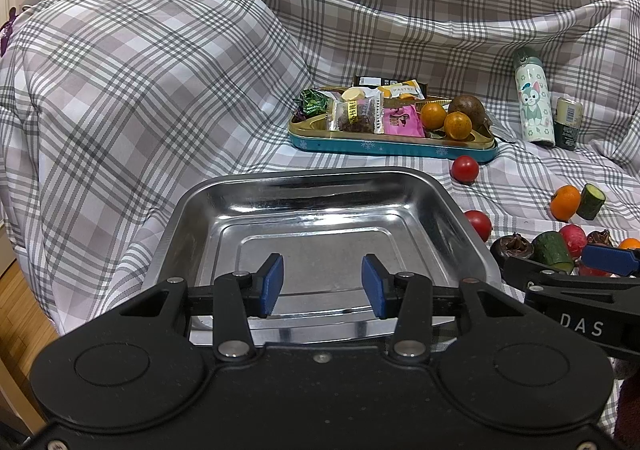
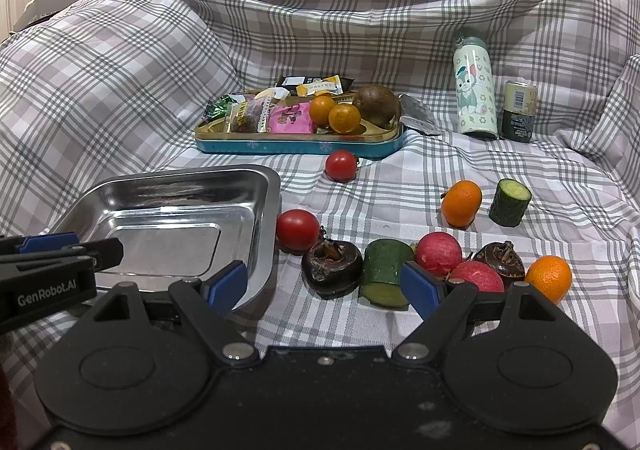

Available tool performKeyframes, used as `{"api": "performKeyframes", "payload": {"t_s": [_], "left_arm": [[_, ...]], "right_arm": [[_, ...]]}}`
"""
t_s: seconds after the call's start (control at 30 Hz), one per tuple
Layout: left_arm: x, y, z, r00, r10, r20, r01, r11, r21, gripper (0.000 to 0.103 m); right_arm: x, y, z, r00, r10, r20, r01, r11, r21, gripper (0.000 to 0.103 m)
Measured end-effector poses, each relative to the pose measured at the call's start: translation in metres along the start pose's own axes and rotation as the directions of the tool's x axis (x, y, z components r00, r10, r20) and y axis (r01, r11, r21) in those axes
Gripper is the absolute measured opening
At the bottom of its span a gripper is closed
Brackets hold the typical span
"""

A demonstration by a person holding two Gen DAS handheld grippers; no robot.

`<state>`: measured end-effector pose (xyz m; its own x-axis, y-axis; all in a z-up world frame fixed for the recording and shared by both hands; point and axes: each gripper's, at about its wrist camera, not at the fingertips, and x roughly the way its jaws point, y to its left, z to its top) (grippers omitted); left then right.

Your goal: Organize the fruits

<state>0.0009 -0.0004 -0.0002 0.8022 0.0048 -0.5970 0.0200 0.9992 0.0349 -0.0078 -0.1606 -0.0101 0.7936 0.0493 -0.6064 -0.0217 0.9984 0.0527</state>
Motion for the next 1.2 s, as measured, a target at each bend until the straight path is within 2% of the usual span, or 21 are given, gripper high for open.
{"api": "performKeyframes", "payload": {"t_s": [0.77, 1.2], "left_arm": [[-0.002, -0.001, 0.000, 1.000, -0.004, 0.004, 0.004, 1.000, -0.002, 0.053], [-0.008, -0.009, 0.005, 0.999, -0.050, 0.001, 0.050, 0.998, 0.022, 0.053]], "right_arm": [[0.001, -0.002, -0.002, 1.000, -0.006, 0.007, 0.006, 1.000, 0.001, 0.086], [-0.002, -0.013, 0.000, 0.999, -0.041, 0.011, 0.041, 0.999, 0.029, 0.086]]}}
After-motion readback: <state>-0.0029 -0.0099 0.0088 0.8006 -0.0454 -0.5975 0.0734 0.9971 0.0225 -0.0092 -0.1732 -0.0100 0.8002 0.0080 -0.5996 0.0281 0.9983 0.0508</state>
